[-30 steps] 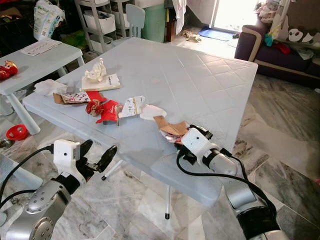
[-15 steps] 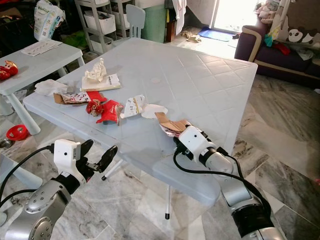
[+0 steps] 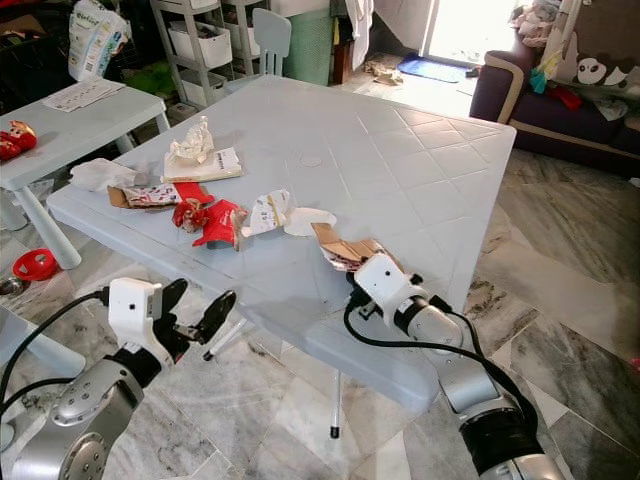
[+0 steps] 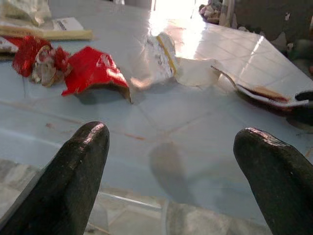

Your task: Picking trash to rubbish bin

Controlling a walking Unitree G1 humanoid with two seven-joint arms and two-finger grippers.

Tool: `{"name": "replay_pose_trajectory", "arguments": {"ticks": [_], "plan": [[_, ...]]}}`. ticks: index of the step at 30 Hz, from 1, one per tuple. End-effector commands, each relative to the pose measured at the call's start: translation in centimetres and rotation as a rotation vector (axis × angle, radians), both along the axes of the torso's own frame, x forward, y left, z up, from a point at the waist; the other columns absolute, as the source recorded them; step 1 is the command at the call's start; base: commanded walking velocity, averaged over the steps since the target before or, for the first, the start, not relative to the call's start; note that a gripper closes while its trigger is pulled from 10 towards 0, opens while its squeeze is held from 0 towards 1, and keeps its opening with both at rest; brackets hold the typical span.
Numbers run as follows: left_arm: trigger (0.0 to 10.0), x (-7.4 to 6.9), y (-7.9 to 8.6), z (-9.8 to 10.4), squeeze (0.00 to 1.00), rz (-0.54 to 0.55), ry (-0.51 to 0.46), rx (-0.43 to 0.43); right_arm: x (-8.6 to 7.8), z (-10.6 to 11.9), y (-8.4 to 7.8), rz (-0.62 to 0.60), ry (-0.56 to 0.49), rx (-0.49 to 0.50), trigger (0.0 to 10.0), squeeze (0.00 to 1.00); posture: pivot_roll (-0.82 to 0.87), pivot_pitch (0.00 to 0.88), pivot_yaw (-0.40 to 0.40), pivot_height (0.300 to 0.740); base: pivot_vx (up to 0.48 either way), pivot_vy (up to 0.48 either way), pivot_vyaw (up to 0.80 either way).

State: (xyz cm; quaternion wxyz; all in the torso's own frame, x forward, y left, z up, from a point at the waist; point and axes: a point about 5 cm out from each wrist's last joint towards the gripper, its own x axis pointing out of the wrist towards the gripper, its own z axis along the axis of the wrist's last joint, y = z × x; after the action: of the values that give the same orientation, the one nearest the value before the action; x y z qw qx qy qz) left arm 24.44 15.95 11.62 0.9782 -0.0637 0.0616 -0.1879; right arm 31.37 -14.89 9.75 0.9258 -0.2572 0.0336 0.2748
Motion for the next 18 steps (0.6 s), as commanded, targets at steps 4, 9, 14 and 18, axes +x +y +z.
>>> {"name": "replay_pose_trajectory", "arguments": {"ticks": [4,9,14,18], "plan": [[10.0,0.5,-0.1,0.7,0.0,0.016,-0.026,-0.011,-0.1,0.3,-0.3,0.013,-0.004,0.004,0.0,0.0,0.08,0.031,-0.015,0.74,0.0,0.0,0.0],[10.0,0.6,0.1,0.7,0.0,0.038,-0.032,-0.003,-0.2,0.4,-0.3,0.018,-0.001,0.014,0.0,0.0,0.08,0.024,-0.02,0.74,0.0,0.0,0.0],[10.0,1.1,0.6,0.8,0.0,0.081,-0.041,0.0,-0.6,0.9,0.3,0.076,-0.009,0.051,0.0,0.0,0.08,0.018,-0.026,0.74,0.0,0.0,0.0],[10.0,1.5,0.9,0.9,0.0,0.103,-0.049,0.002,-0.9,1.3,0.5,0.112,-0.011,0.072,0.0,0.0,0.07,0.017,-0.028,0.74,0.0,0.0,0.0]]}}
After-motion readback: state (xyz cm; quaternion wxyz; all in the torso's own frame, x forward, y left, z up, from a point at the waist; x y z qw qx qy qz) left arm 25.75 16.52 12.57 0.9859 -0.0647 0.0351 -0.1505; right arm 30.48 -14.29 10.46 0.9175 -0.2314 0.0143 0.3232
